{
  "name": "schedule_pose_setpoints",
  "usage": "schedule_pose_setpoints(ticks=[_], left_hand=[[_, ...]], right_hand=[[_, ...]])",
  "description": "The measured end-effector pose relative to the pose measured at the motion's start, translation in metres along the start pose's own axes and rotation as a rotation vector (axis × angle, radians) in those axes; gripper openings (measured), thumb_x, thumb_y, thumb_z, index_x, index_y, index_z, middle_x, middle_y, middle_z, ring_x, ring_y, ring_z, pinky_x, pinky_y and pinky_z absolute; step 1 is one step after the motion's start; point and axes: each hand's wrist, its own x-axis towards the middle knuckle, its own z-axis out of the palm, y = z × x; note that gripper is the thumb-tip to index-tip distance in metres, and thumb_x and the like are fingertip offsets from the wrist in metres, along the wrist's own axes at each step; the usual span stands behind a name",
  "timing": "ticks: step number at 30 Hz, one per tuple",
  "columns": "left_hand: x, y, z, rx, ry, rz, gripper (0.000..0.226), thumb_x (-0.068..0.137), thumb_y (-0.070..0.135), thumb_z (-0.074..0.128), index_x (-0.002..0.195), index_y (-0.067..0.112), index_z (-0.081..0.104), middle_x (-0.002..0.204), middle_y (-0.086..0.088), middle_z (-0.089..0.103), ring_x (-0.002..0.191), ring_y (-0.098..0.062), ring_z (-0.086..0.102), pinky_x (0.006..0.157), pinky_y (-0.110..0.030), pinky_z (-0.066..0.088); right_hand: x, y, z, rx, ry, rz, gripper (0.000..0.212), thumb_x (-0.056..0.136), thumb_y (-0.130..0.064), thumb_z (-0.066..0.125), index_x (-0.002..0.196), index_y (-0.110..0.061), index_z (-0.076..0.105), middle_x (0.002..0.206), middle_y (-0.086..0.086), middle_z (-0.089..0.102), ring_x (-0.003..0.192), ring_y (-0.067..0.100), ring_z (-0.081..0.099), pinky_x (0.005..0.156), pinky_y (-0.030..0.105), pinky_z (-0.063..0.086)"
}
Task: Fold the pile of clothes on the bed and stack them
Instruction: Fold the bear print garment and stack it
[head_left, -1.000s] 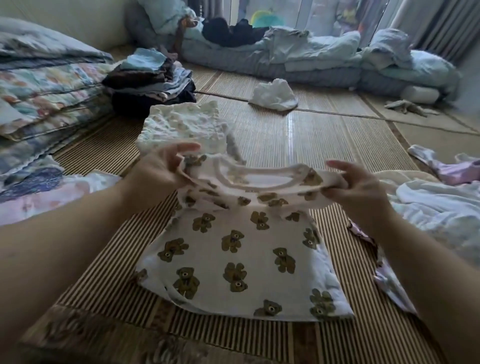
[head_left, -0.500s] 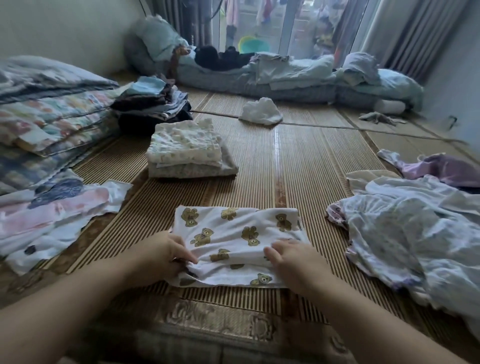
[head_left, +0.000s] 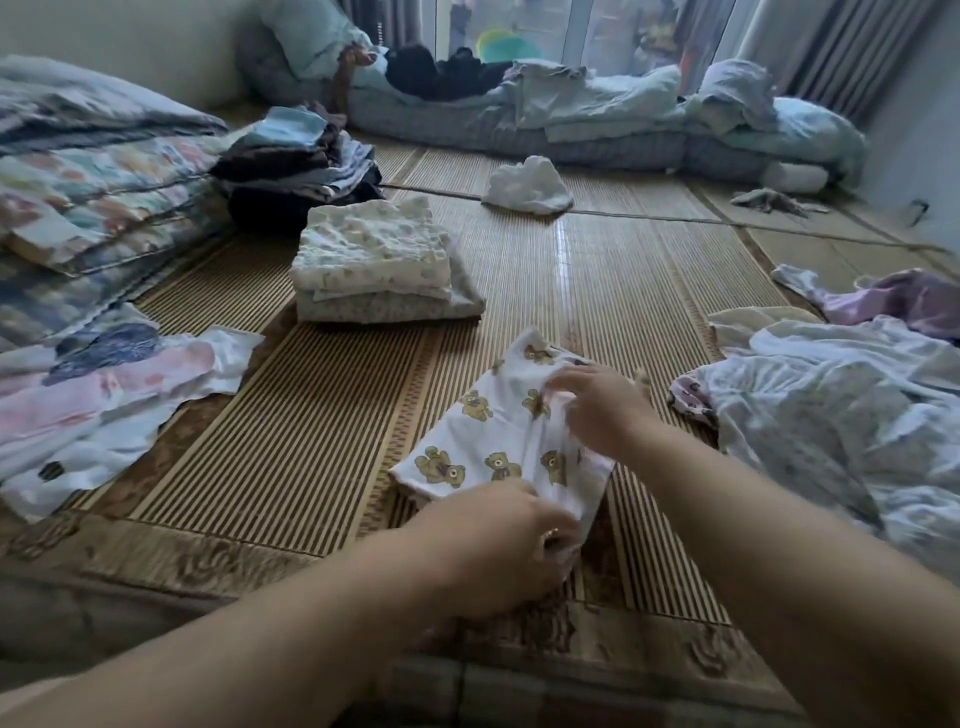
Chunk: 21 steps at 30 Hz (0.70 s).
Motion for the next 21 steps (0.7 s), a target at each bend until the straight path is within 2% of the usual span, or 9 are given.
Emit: schedule_pose_setpoints(ticks=[2, 4, 6, 8, 11, 14, 17, 19, 21], left_hand=[[-0.005, -0.026, -0.017, 0.07, 0.01, -0.073, 0.056, 0.083, 0.048, 0.062, 0.134, 0.045, 0.041, 0.125, 0.012, 0.047, 0.111, -0.011, 0.046, 0.098, -0.034, 0.046], [-0.014, -0.056, -0.032, 0.178, -0.073, -0.153, 0.072, 0.078, 0.035, 0.066, 0.138, 0.051, 0.03, 0.134, 0.016, 0.036, 0.12, -0.011, 0.029, 0.106, -0.034, 0.037], [-0.02, -0.078, -0.035, 0.171, -0.223, -0.199, 0.082, 0.073, 0.013, 0.059, 0.138, 0.054, 0.03, 0.148, 0.02, 0.023, 0.13, -0.014, 0.018, 0.111, -0.038, 0.028], [-0.023, -0.09, -0.027, 0.119, -0.235, -0.185, 0.079, 0.074, 0.006, 0.054, 0.136, 0.052, 0.038, 0.151, 0.023, 0.021, 0.135, -0.013, 0.017, 0.113, -0.036, 0.022], [-0.029, -0.101, -0.011, 0.07, 0.098, -0.084, 0.048, 0.083, 0.013, 0.057, 0.123, 0.039, 0.061, 0.137, 0.018, 0.05, 0.125, -0.008, 0.04, 0.109, -0.028, 0.032], [-0.035, -0.103, -0.003, 0.1, 0.307, -0.066, 0.024, 0.089, 0.017, 0.058, 0.102, 0.03, 0.072, 0.109, 0.011, 0.069, 0.106, -0.01, 0.057, 0.091, -0.02, 0.041], [-0.037, -0.093, -0.017, 0.058, 0.172, -0.139, 0.018, 0.09, 0.027, 0.056, 0.084, 0.039, 0.068, 0.086, 0.018, 0.066, 0.087, -0.004, 0.059, 0.074, -0.024, 0.049], [-0.04, -0.085, -0.032, -0.14, 0.03, -0.165, 0.019, 0.084, 0.027, 0.062, 0.073, 0.043, 0.065, 0.072, 0.015, 0.066, 0.068, -0.001, 0.06, 0.057, -0.018, 0.048], [-0.043, -0.075, -0.047, -0.357, -0.046, -0.141, 0.016, 0.075, 0.027, 0.064, 0.072, 0.042, 0.067, 0.073, 0.017, 0.067, 0.061, -0.002, 0.061, 0.053, -0.017, 0.049]], right_hand=[[-0.038, 0.001, 0.005, 0.177, 0.202, -0.152, 0.035, 0.088, -0.01, 0.057, 0.113, -0.032, 0.066, 0.125, -0.01, 0.063, 0.116, 0.011, 0.058, 0.104, 0.039, 0.041], [-0.083, -0.002, 0.01, 0.365, 0.111, -0.269, 0.031, 0.085, -0.036, 0.066, 0.116, -0.036, 0.065, 0.118, -0.016, 0.064, 0.104, -0.002, 0.061, 0.095, 0.026, 0.05], [-0.119, -0.011, 0.015, 0.418, -0.127, -0.266, 0.058, 0.07, -0.074, 0.058, 0.125, -0.055, 0.049, 0.13, -0.03, 0.048, 0.119, -0.012, 0.045, 0.107, 0.027, 0.038], [-0.138, -0.016, 0.024, 0.242, -0.245, -0.224, 0.082, 0.059, -0.091, 0.044, 0.134, -0.061, 0.031, 0.147, -0.029, 0.027, 0.141, -0.001, 0.017, 0.115, 0.042, 0.014], [-0.147, -0.029, 0.029, -0.007, -0.201, -0.169, 0.07, 0.074, -0.08, 0.04, 0.138, -0.051, 0.035, 0.157, -0.014, 0.02, 0.148, 0.018, 0.006, 0.116, 0.053, 0.008], [-0.148, -0.032, 0.026, 0.042, -0.032, -0.176, 0.03, 0.093, -0.042, 0.043, 0.104, -0.027, 0.067, 0.134, -0.004, 0.057, 0.141, 0.022, 0.032, 0.11, 0.048, 0.028], [-0.15, -0.025, 0.017, 0.435, -0.038, -0.071, 0.028, 0.09, -0.027, 0.052, 0.07, -0.01, 0.061, 0.088, 0.001, 0.071, 0.094, 0.012, 0.066, 0.075, 0.035, 0.052], [-0.153, -0.022, 0.005, 0.68, -0.057, 0.043, 0.028, 0.084, -0.026, 0.056, 0.063, -0.008, 0.056, 0.059, -0.002, 0.056, 0.056, 0.01, 0.051, 0.054, 0.034, 0.038], [-0.156, -0.02, -0.006, 0.911, -0.124, 0.086, 0.021, 0.074, -0.027, 0.054, 0.063, -0.009, 0.057, 0.059, 0.001, 0.048, 0.057, 0.017, 0.043, 0.054, 0.031, 0.032]])
